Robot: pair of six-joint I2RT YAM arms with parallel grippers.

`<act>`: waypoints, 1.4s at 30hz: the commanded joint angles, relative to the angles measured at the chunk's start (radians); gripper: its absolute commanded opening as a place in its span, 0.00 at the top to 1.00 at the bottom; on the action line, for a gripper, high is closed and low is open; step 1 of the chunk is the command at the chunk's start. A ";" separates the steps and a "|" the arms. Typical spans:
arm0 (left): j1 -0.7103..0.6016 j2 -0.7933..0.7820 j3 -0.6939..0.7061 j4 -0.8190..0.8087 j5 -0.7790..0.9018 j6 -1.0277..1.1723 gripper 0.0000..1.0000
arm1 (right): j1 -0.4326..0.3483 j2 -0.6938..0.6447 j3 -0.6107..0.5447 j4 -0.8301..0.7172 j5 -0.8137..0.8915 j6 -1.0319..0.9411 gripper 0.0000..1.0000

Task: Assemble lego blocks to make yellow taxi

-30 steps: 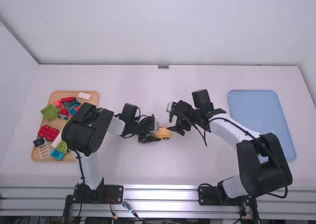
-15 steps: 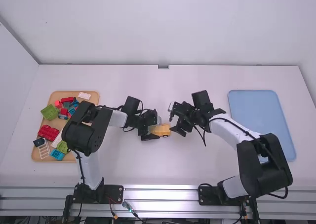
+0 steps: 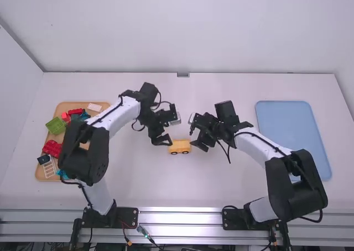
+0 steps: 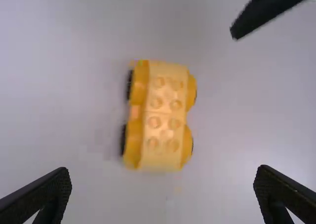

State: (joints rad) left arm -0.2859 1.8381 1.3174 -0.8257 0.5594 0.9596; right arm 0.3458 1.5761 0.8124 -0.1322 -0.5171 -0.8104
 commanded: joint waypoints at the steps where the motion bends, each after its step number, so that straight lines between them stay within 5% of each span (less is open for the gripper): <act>1: 0.005 -0.036 0.113 -0.077 -0.190 -0.151 0.01 | 0.002 -0.007 0.014 0.005 -0.005 0.011 0.01; 7: 0.067 -0.036 0.245 -0.155 -0.609 -0.673 0.01 | 0.001 -0.007 0.013 0.083 0.043 0.061 0.00; 14: 0.311 -0.038 0.201 -0.211 -0.530 -0.828 0.01 | 0.000 -0.007 0.019 0.162 0.122 0.103 0.01; 21: 0.528 -0.038 0.050 -0.175 -0.659 -1.135 0.01 | 0.000 -0.007 0.040 0.155 0.122 0.103 0.01; 33: 0.632 -0.037 -0.209 0.061 -0.669 -1.172 0.01 | -0.001 -0.007 0.040 0.236 0.129 0.107 0.01; 42: 0.634 -0.058 -0.235 0.079 -0.743 -1.172 0.05 | 0.001 -0.007 0.040 0.253 0.130 0.108 0.01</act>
State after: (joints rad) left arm 0.3435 1.8122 1.1007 -0.7460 -0.1471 -0.1982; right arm 0.3458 1.5761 0.8204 0.1177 -0.3859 -0.7086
